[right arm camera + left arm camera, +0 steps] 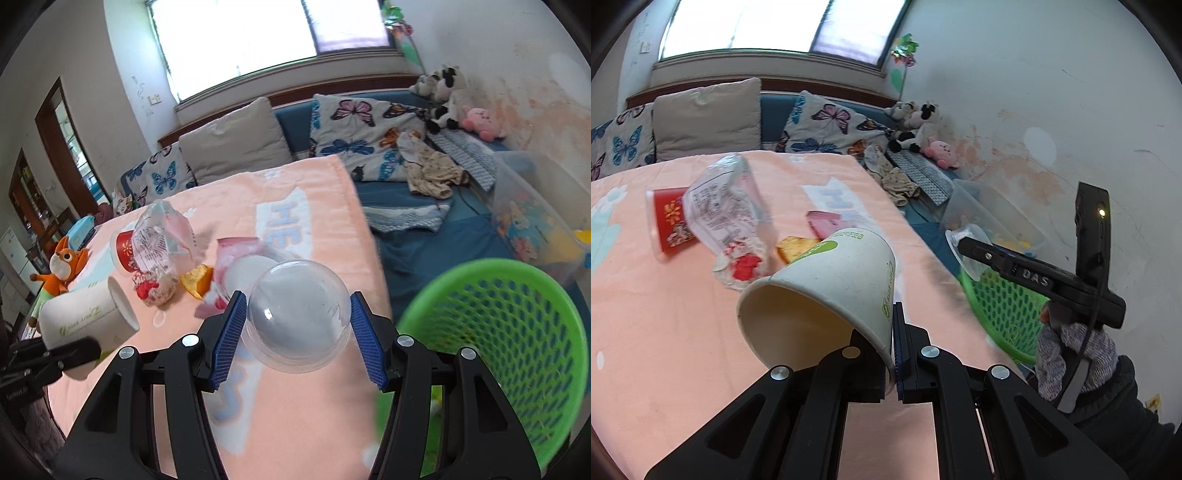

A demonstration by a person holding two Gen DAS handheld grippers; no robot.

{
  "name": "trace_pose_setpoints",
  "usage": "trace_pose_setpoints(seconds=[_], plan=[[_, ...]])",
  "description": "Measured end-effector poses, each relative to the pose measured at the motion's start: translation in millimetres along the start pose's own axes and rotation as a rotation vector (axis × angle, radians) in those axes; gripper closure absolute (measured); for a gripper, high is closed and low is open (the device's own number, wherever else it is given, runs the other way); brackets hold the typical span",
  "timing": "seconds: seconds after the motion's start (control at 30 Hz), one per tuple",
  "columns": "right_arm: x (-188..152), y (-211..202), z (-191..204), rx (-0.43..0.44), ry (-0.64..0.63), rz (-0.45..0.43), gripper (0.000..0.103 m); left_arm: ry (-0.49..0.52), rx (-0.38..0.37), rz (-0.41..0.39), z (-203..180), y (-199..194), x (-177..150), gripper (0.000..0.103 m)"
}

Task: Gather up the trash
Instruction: 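Carry the paper cup and dome lid to the green basket and release them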

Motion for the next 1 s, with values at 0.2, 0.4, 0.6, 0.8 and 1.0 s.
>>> trace_pose_setpoints(seconds=[0.2, 0.4, 0.6, 0.8, 1.0], plan=[[-16.6, -29.9, -39.2, -0.072, 0.040, -0.020, 0.045, 0.039, -0.037, 0.007, -26.5, 8.6, 6.1, 0.099], [-32.4, -45.7, -74.3, -0.132, 0.085, -0.017, 0.045, 0.087, -0.062, 0.019, -52.4, 19.7, 13.2, 0.099], [-41.8, -61.1, -104.6, -0.174, 0.127, -0.023, 0.044, 0.122, -0.088, 0.042, -79.7, 33.3, 17.2, 0.099], [-46.7, -75.3, -130.4, -0.212, 0.164, -0.031, 0.044, 0.173, -0.118, 0.069, -110.7, 50.2, 22.2, 0.099], [-49.1, -88.0, -149.7, -0.230, 0.192, -0.044, 0.042, 0.229, -0.147, 0.105, -139.6, 70.7, 24.1, 0.099]])
Point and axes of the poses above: each gripper's, at about its wrist camera, not at the fingertips, and y roughly the way its jaws point, z to its left, x to its top, the point moved 6 cm from there along y, roughly the way its jaws point, and after that the axes turned 11 degrees about y, right-handed, at the moved point
